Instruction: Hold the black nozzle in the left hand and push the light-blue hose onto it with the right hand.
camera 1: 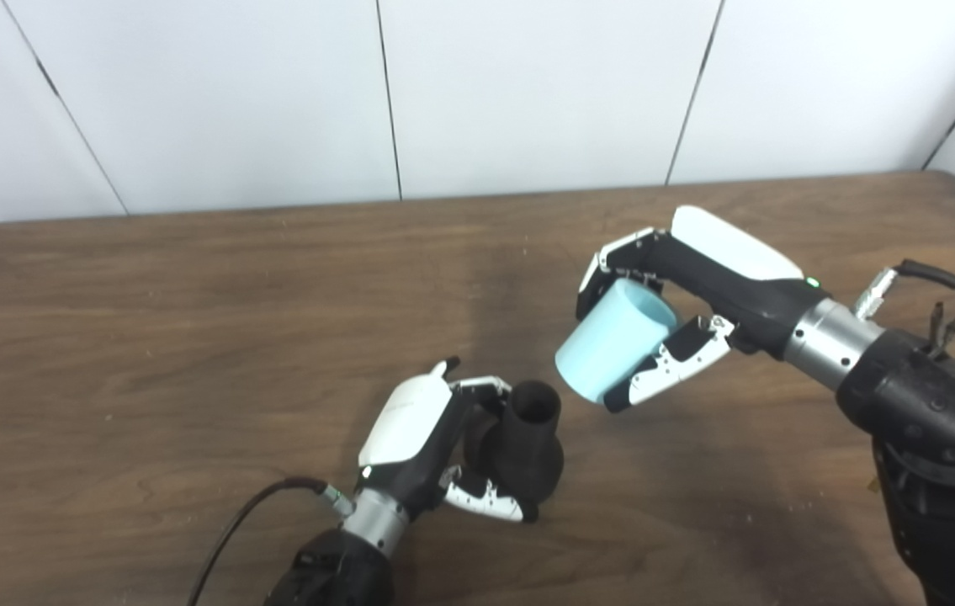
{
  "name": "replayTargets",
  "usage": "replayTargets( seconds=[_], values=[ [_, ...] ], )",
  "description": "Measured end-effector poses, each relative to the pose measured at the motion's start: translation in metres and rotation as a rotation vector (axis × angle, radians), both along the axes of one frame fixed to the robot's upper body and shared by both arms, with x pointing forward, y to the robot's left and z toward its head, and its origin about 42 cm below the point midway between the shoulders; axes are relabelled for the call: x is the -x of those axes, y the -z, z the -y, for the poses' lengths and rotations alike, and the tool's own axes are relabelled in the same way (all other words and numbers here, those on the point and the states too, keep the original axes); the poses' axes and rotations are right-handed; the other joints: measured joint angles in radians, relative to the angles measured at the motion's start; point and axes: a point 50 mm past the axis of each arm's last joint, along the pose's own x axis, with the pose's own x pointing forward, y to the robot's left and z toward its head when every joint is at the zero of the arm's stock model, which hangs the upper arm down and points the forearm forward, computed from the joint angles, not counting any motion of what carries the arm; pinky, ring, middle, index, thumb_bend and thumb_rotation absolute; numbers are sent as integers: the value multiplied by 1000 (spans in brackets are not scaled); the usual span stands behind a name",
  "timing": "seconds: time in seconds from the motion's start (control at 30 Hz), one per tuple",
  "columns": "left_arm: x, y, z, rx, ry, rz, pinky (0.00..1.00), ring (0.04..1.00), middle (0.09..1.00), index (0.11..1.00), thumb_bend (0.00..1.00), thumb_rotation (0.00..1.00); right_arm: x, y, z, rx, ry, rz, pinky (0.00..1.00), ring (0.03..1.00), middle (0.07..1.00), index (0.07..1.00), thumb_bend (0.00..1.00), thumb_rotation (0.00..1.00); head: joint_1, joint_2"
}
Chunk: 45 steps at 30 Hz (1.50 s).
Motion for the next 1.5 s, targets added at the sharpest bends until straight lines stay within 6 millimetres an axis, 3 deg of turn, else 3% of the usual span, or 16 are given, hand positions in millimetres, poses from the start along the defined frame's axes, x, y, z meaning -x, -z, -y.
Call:
replayTargets(
  seconds=[1.1, 1.5],
  values=[
    [-2, -1, 5, 2, 9, 2, 981, 662, 502, 474, 521, 0, 3, 9, -24, -41, -61, -31, 345, 427, 485, 492, 503, 0, 12, 6],
    [-2, -1, 6, 4, 9, 2, 975, 650, 499, 477, 521, 0, 7, 9, -30, -16, -72, -34, 317, 449, 501, 503, 500, 0, 12, 11]
  ],
)
